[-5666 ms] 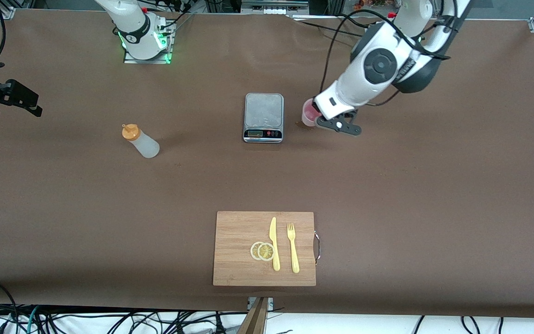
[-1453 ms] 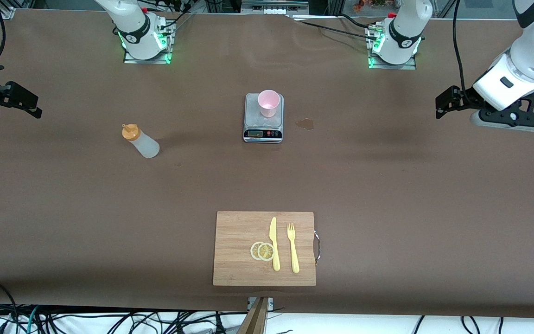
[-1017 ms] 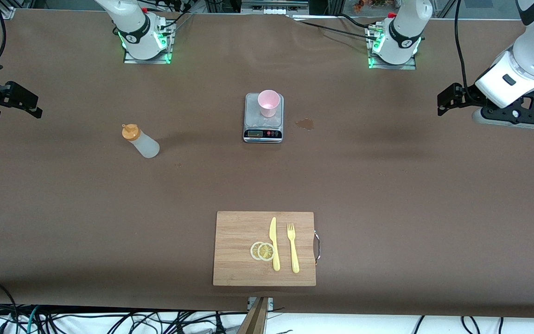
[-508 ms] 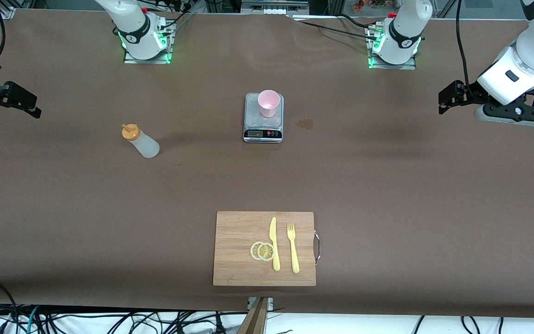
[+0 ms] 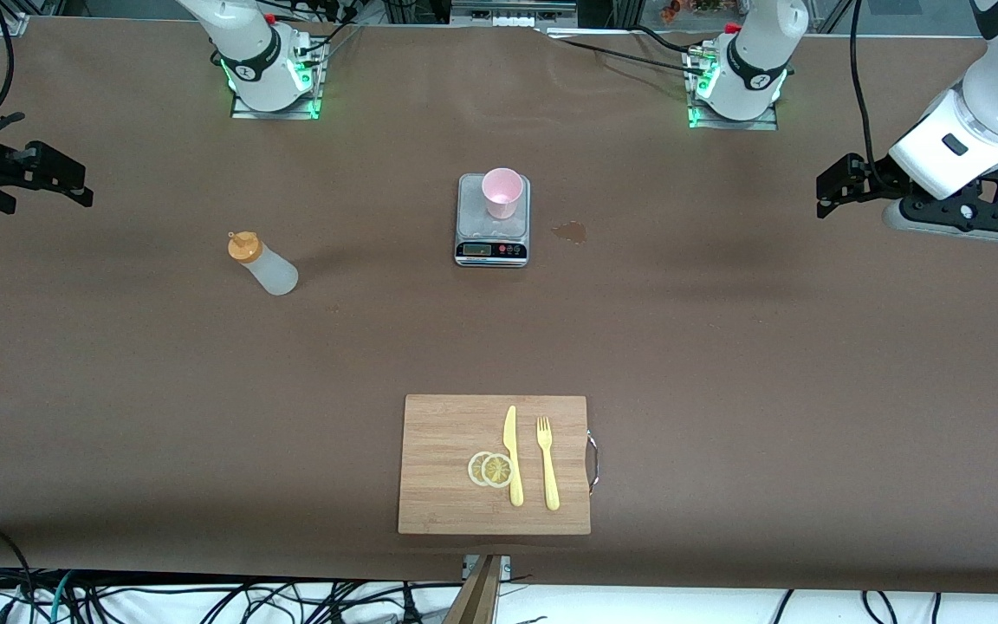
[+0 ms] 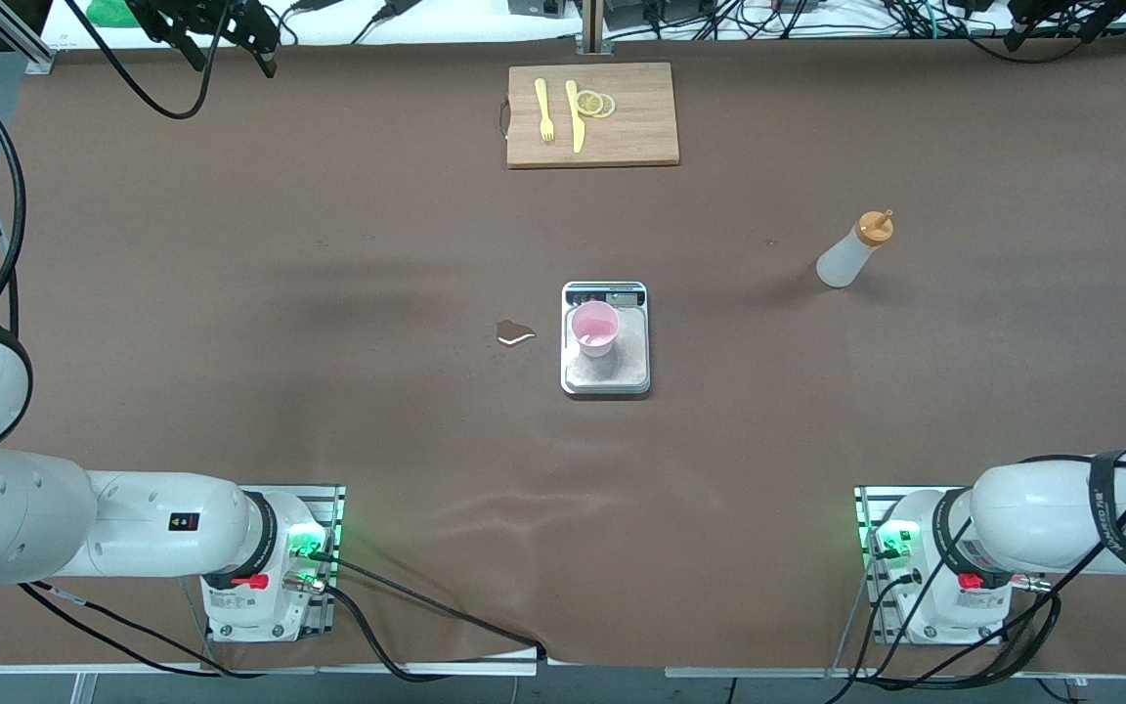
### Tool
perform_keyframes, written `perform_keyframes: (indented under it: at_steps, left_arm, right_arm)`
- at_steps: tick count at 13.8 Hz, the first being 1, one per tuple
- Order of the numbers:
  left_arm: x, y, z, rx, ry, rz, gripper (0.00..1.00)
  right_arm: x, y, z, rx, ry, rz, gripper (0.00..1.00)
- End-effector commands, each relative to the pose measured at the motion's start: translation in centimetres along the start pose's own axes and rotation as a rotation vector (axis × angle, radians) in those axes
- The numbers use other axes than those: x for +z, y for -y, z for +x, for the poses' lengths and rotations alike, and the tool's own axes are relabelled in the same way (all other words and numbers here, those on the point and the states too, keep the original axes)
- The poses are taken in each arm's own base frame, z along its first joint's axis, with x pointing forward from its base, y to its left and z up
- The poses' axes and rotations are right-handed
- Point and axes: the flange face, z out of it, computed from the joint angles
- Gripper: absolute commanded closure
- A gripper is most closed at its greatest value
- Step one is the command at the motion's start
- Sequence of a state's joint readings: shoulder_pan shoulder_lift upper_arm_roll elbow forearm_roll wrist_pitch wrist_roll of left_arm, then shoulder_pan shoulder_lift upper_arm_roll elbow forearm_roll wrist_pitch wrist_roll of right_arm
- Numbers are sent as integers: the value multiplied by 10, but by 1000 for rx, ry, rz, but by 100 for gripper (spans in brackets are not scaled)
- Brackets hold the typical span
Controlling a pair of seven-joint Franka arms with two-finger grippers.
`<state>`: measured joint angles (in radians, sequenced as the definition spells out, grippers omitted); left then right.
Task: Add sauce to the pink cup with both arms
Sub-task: 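Reach the right gripper to the white squeeze bottle and grasp it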
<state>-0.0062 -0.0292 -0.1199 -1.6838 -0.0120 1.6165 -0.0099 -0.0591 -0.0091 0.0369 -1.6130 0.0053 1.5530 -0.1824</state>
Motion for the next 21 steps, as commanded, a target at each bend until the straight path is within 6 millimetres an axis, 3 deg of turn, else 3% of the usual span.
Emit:
perform_keyframes:
  at_steps: [1,5,12,17,21]
  left_arm:
    - [-6,0,3,20,2,-10,0]
    - [-6,-1,3,23,2,-11,0]
    - [-6,0,4,27,3,-12,0]
    - [-6,0,4,23,3,-13,0]
    - [-6,-1,4,25,3,-13,0]
  right_arm:
    - [1,-2,-8,-233,41,25,0]
    - [28,-9,3,-502,47,138,0]
    - [126,-57,38,-833,-99,479,0]
    - [215,-69,4,-1044,-276,628,0]
    - [290,-99,-26,-1252,-396,709,0]
